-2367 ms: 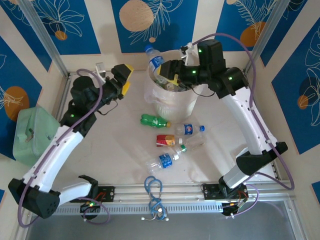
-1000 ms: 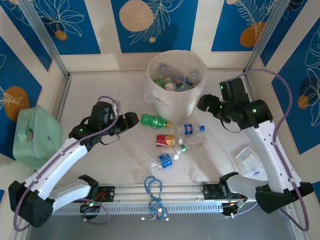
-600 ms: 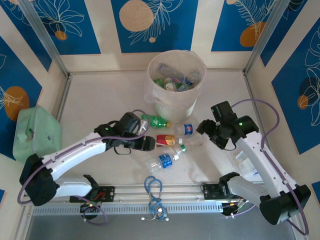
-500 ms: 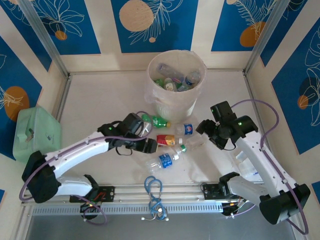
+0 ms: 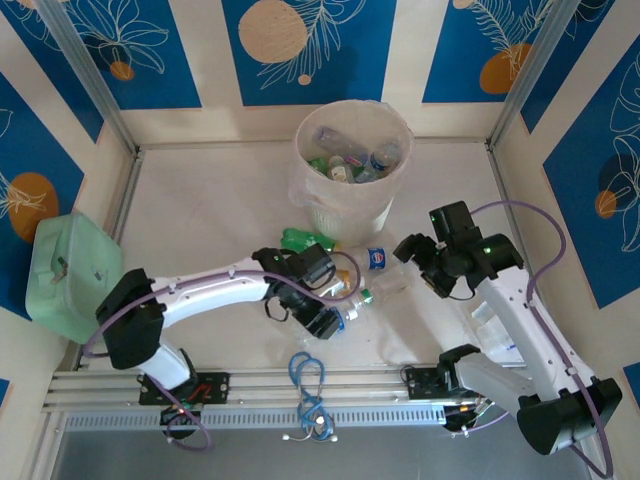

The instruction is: Put the plastic bottles in the bin

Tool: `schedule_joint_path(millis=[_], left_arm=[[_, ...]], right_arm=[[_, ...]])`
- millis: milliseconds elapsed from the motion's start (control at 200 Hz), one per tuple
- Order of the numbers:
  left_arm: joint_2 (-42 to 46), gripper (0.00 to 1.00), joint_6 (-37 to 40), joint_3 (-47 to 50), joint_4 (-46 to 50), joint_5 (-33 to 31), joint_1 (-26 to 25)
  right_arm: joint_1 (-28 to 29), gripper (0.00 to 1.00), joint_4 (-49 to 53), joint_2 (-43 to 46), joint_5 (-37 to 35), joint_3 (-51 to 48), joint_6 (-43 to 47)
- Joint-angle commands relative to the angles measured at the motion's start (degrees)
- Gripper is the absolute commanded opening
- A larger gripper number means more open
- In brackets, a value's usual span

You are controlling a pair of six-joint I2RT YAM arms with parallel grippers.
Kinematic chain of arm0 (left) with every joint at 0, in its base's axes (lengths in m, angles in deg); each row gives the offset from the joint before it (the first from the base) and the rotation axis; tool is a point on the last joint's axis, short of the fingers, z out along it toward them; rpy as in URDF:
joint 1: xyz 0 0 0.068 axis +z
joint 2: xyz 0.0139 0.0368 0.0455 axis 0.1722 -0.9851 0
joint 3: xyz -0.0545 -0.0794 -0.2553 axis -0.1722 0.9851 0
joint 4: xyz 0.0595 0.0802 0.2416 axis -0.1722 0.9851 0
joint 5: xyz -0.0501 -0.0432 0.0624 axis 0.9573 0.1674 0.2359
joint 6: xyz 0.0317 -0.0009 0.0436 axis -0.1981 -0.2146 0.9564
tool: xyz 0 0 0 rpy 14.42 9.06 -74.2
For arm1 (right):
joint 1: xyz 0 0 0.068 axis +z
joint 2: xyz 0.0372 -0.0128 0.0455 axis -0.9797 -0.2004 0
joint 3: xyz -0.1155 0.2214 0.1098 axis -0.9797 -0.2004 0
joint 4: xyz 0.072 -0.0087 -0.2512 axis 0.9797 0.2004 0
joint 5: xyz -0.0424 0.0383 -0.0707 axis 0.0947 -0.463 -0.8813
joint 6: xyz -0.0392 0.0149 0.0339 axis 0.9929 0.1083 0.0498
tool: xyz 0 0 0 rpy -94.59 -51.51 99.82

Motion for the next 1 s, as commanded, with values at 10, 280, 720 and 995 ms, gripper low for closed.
schedule_joint_path(millis=[10, 280, 720, 995], left_arm=[[-1.53, 0.96, 4.11, -1.37, 3.60, -1.74, -1.12], [-4.87, 0.95, 5.17, 0.32, 3.35, -3.12, -2.23], [-8.94, 0.80, 6.28, -0.32, 2.63, -3.13, -2.20], [-8.79, 0.61, 6.39, -0.22, 2.39, -3.90, -2.21]], right_arm=[[-0.74, 0.87, 0.66, 0.90, 1.78, -0.07, -0.81], [-2.96, 0.88, 0.30, 1.82, 3.68, -0.79, -0.50], [-5.27, 0.86, 0.91, 2.97, 5.02, 0.18, 0.02], [-6.94, 0.84, 1.70, 3.90, 5.31, 0.62, 0.86]])
